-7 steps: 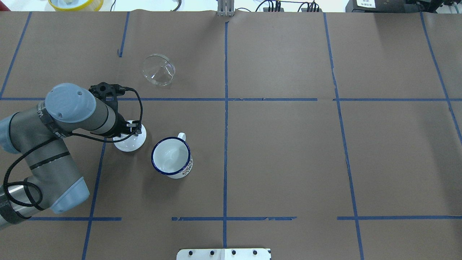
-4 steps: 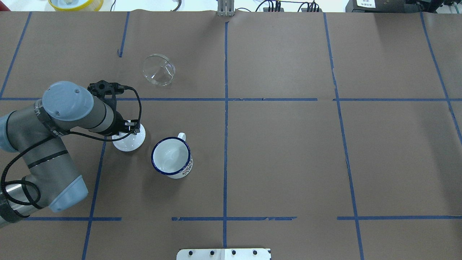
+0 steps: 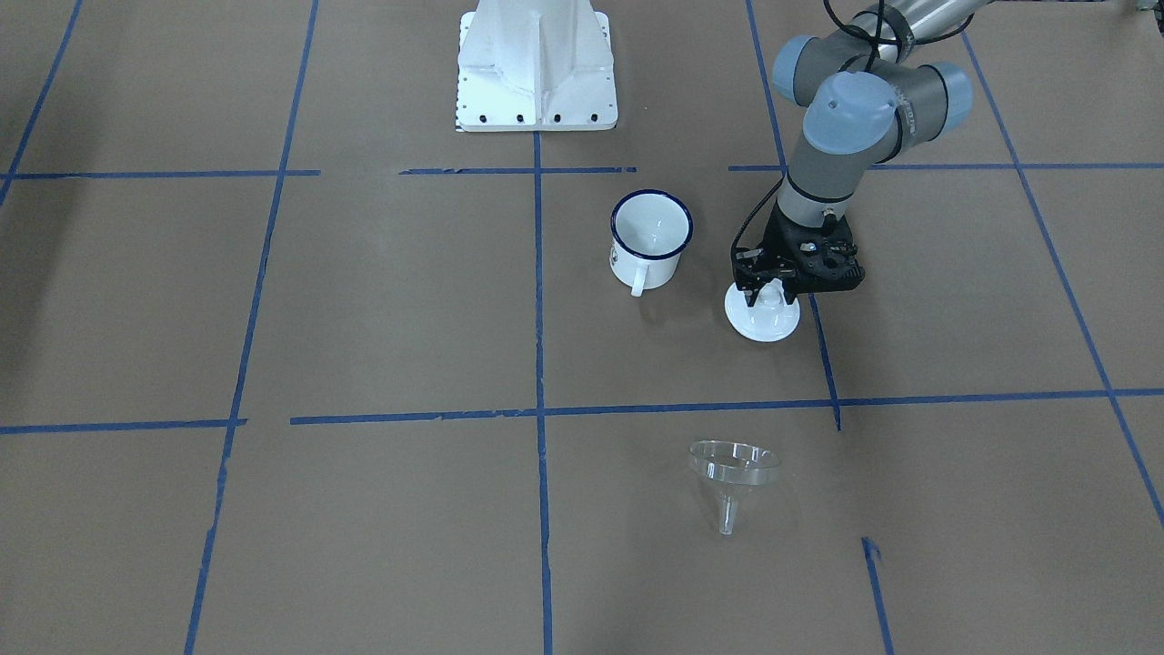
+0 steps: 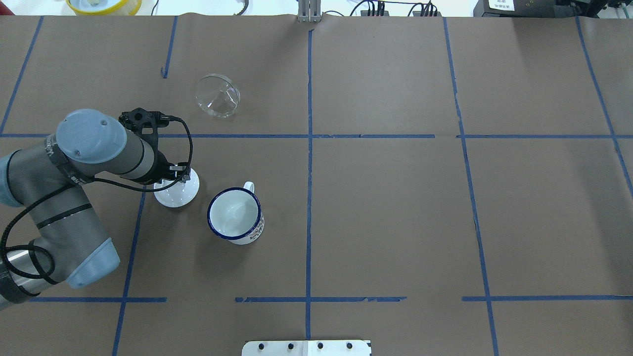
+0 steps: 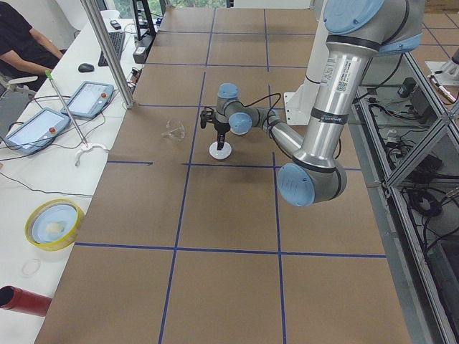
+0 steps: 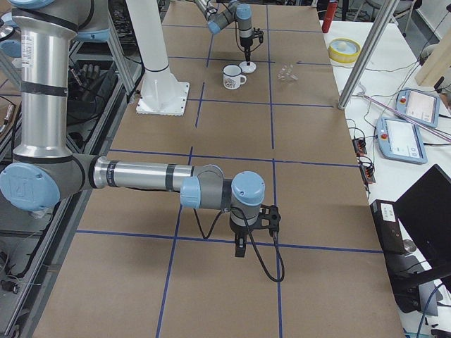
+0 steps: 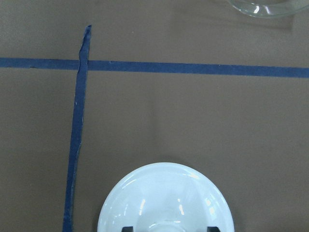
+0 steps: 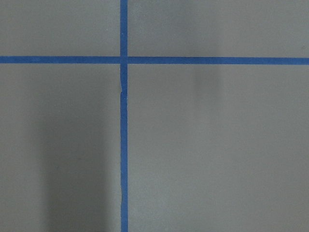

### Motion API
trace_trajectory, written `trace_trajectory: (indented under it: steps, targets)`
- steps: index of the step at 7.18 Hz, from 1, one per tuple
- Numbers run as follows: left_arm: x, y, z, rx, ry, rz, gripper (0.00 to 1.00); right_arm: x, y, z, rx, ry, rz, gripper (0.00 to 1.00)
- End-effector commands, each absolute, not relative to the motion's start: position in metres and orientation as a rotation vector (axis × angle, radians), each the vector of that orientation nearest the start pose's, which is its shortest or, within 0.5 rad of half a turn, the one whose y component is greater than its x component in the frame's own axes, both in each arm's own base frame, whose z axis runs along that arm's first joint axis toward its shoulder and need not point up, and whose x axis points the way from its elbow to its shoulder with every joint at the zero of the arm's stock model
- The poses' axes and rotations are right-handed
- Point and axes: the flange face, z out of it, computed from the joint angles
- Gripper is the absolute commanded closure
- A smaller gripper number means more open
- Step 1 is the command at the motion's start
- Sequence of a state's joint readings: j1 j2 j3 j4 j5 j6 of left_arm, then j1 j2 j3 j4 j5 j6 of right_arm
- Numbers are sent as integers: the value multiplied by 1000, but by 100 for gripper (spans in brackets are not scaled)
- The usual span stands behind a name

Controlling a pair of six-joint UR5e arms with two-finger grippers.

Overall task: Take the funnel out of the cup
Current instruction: 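Lift the white lid and carry it over the mug with the left gripper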

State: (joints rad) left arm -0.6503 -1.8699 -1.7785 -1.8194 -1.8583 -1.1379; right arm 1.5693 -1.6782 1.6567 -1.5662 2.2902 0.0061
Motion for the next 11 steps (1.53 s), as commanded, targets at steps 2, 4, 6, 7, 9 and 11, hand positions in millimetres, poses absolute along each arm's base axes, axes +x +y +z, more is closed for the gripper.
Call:
trace_trajectory:
  steps: [2, 4, 6, 7, 9, 11]
  targets:
    - [420, -452, 377, 145, 770, -98, 53, 67, -445, 670, -19, -719, 10, 0]
    - [420, -450, 380, 140, 760, -99, 62, 67, -445, 670, -19, -719, 10, 0]
    - [413, -449, 371, 149, 773, -98, 98, 67, -445, 670, -19, -719, 10, 0]
    - [409, -445, 362, 141, 764, -100, 100, 67, -445, 670, -19, -719, 10, 0]
    - [371, -447, 323, 157, 739, -106, 100, 67, -445, 670, -19, -719, 10, 0]
    - [336, -441, 245, 146, 711, -113, 100, 67, -445, 670, -19, -719, 10, 0]
